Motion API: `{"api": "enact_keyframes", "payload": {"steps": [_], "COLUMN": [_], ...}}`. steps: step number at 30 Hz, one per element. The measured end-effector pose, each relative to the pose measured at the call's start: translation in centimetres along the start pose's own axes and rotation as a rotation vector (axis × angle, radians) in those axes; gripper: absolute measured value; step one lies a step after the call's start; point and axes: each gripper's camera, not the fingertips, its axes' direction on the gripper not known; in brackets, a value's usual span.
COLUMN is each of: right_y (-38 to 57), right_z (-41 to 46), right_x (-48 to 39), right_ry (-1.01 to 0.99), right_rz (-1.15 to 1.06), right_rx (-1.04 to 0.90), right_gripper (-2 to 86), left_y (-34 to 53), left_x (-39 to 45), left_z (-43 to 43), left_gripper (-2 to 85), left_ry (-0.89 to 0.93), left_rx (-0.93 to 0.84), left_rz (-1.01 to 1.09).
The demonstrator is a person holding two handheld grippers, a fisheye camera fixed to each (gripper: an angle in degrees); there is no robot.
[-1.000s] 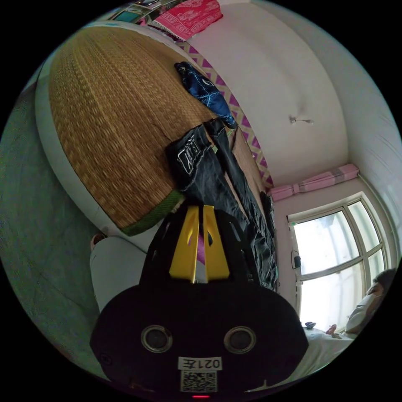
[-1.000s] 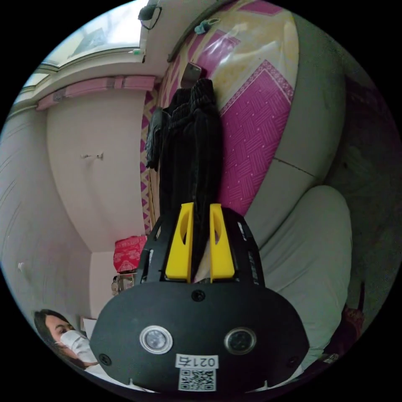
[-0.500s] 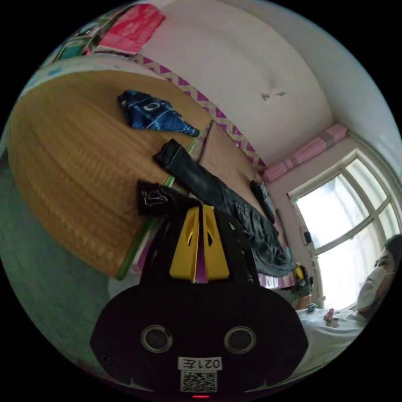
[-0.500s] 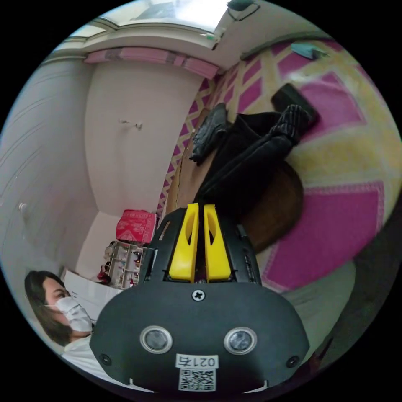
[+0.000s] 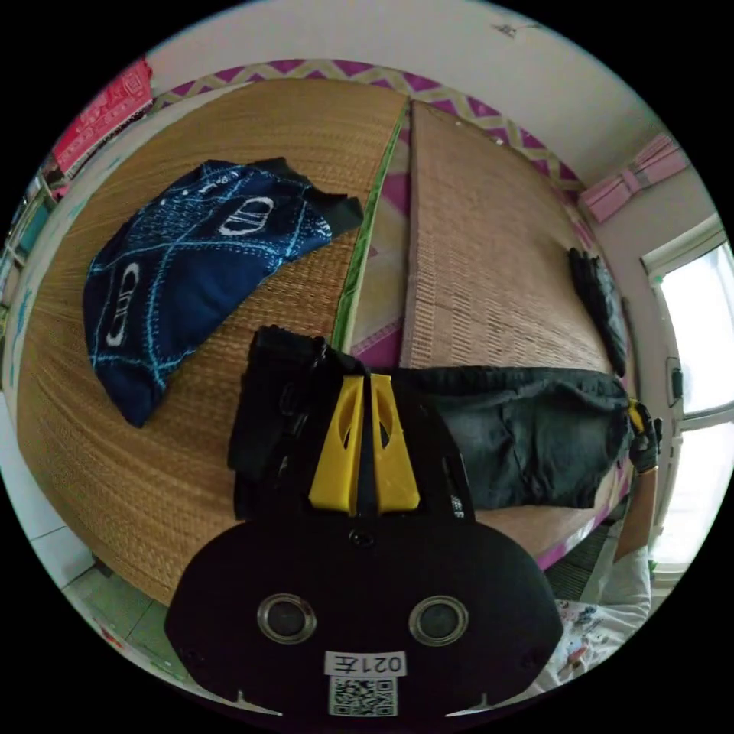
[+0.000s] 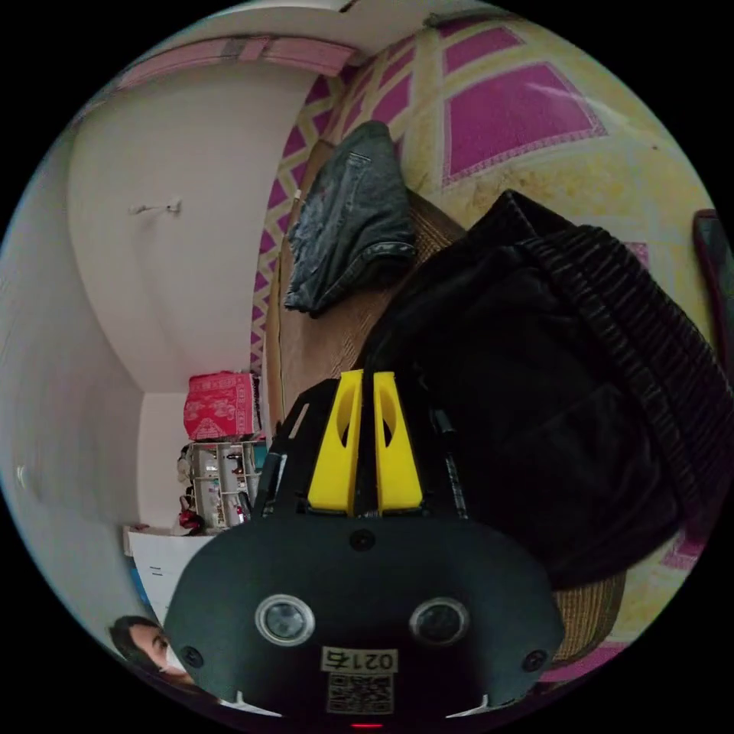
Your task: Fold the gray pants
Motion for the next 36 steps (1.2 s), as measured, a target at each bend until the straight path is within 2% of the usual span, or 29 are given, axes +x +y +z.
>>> {"api": "enact_keyframes", "payload": {"steps": [4, 8, 12, 15, 17, 18, 20, 22, 25, 28, 31, 36], "right_y": [-1.4, -1.3, 0.4, 3.5, 6.7, 7.3, 8.8, 8.5, 8.9, 12.3, 17.1, 23.8], "right_z": [2.0, 2.6, 0.3, 0.7, 3.2, 4.2, 8.2, 10.9, 11.9, 11.4, 11.7, 16.1], "right_x": [0.0, -0.3, -1.9, -6.5, -9.9, -10.5, -11.5, -10.7, -11.6, -14.8, -18.0, -21.5], "right_ry": [-0.016, -0.095, -0.073, 0.113, 0.354, 0.444, 0.778, 0.877, 0.840, 0.750, 0.665, 0.567], "right_rz": [-0.015, -0.046, -0.098, -0.322, -0.505, -0.541, -0.648, -0.650, -0.608, -0.693, -0.796, -0.933], "right_rx": [-0.016, 0.009, 0.089, 0.014, -0.054, -0.058, -0.005, -0.020, 0.005, 0.089, 0.122, -0.009], "right_gripper": [2.4, 6.3, 7.3, 7.2, 6.9, 6.8, 4.6, 1.7, 0.4, 0.8, 1.1, 1.5], "left_y": [-2.0, -2.7, -1.6, 0.2, 1.1, 1.5, 2.0, 2.7, 3.9, 6.0, 8.4, 11.9], "left_x": [0.9, 0.3, -1.9, -2.9, -2.0, -1.0, 1.1, 2.9, 2.9, 0.6, -2.7, -7.3], "left_z": [0.7, 0.4, -1.9, -4.5, -5.2, -5.2, -4.6, -4.2, -4.3, -5.7, -6.7, -5.9], "left_gripper": [-0.8, -0.7, -0.7, -0.9, -0.9, -0.9, -0.9, -0.9, -0.8, -0.4, 2.3, 5.2], "left_ry": [-0.012, 0.076, 0.157, 0.122, 0.106, 0.094, 0.058, -0.003, -0.049, -0.066, 0.041, 0.198], "left_rx": [-0.001, 0.021, 0.149, 0.259, 0.267, 0.254, 0.230, 0.254, 0.305, 0.354, 0.355, 0.347], "left_rz": [0.046, 0.056, 0.007, 0.016, 0.090, 0.146, 0.228, 0.278, 0.232, 0.119, -0.014, -0.187]}}
